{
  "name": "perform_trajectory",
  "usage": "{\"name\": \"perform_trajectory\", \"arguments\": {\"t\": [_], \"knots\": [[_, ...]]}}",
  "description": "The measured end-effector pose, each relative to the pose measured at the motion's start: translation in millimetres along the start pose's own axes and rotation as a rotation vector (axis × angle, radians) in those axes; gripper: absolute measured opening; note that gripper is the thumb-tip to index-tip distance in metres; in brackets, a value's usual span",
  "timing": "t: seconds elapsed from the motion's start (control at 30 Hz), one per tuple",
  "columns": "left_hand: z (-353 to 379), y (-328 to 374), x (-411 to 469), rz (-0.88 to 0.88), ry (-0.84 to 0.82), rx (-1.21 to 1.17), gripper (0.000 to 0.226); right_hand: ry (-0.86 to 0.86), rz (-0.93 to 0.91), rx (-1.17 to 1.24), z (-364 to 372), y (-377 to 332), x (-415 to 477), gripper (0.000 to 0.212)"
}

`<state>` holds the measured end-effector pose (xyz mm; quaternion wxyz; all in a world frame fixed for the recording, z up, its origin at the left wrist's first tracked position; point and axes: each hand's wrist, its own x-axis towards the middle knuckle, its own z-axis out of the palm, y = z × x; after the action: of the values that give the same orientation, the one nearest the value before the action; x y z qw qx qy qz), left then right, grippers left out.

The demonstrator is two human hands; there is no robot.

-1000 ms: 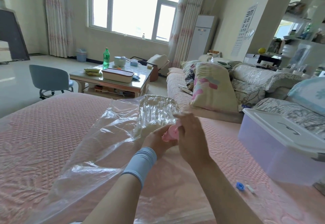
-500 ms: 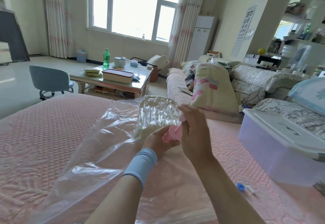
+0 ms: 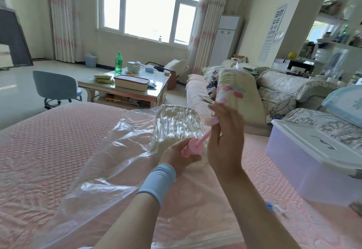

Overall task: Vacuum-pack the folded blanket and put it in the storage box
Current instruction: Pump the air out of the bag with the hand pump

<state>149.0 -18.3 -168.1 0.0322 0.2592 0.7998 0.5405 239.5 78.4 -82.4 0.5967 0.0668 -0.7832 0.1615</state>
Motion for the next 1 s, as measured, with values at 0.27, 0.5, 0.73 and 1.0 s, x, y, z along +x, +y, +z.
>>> {"name": "perform_trajectory", "arguments": {"t": [0.27, 0.5, 0.73, 1.0], "knots": [[-4, 2, -3, 0.021, 0.031, 0.023, 0.042, -0.37, 0.098, -0.003, 1, -2, -6, 0.032], [-1, 1, -1, 0.01, 0.016, 0.028, 0.05, 0.056, -0.045, 0.028, -9, -4, 19, 0.031], [-1, 8, -6, 0.028, 0.01, 0.101, 0.049, -0.642, 0.175, -0.03, 7, 14, -26, 0.038], [-1, 0, 0, -0.003, 0.022, -0.006, 0.049, 0.079, -0.099, 0.055, -11, 0, 23, 0.029]]}}
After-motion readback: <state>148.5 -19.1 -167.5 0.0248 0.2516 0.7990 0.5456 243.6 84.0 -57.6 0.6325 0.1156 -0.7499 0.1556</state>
